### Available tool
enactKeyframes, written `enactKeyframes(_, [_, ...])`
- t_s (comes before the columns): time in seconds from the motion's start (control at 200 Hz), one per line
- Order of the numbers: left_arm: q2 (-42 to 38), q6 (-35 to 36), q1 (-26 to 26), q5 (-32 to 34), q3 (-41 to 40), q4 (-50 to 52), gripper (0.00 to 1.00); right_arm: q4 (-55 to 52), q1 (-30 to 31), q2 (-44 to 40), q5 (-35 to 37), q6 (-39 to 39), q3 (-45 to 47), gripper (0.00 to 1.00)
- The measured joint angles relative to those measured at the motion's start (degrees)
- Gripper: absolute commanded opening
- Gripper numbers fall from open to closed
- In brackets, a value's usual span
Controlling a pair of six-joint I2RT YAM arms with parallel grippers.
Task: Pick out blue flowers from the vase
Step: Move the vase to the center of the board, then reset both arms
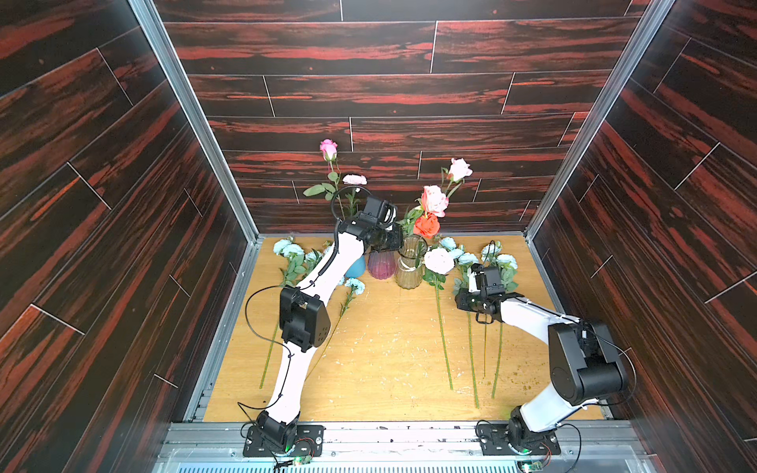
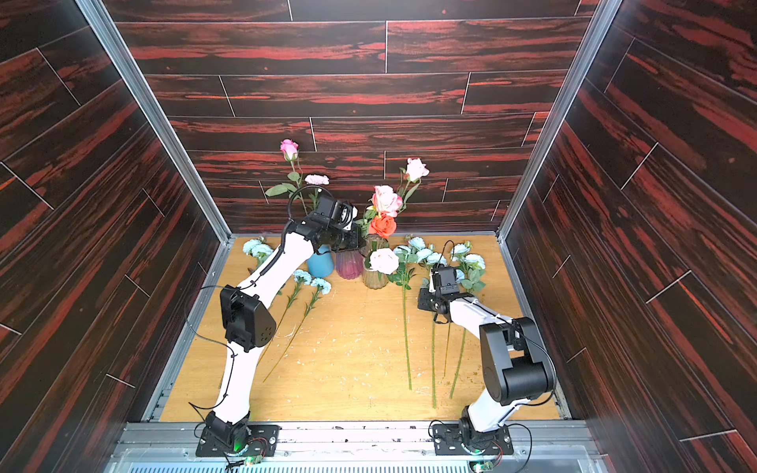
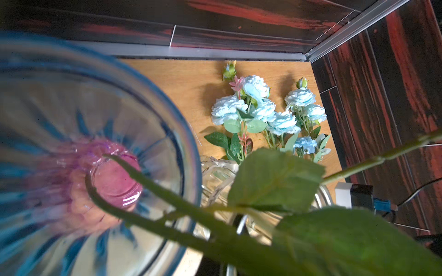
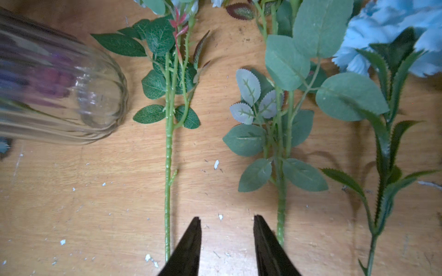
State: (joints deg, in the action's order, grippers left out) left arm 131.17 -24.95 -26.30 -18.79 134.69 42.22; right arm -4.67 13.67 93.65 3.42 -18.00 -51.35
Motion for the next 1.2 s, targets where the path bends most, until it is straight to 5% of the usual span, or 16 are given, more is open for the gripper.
enactKeyframes(0.471, [-0.15,1.03,-0.57,-0.74,1.18,-0.52,0.82,0.00,0.11,0.00,0.02,0.00,0.00,0.40])
enactKeyframes(0.701, [-7.32,3.93,-2.45,0.66,-5.18,-0.28,0.88,1.25,0.11,-0.33,0.24,-0.15,0.59,0.42])
enactKeyframes(1.027, [-42.82,8.13,-8.41,11.19,-43.50,-12.50,0.88,5.20,0.15,-4.98,1.73,-0.72,5.05,0.43])
enactKeyframes(1.197, [-62.27,9.44,-7.67,23.04,-67.30,-22.10,0.92,9.81,0.15,-11.76,3.61,-1.55,10.91,0.47])
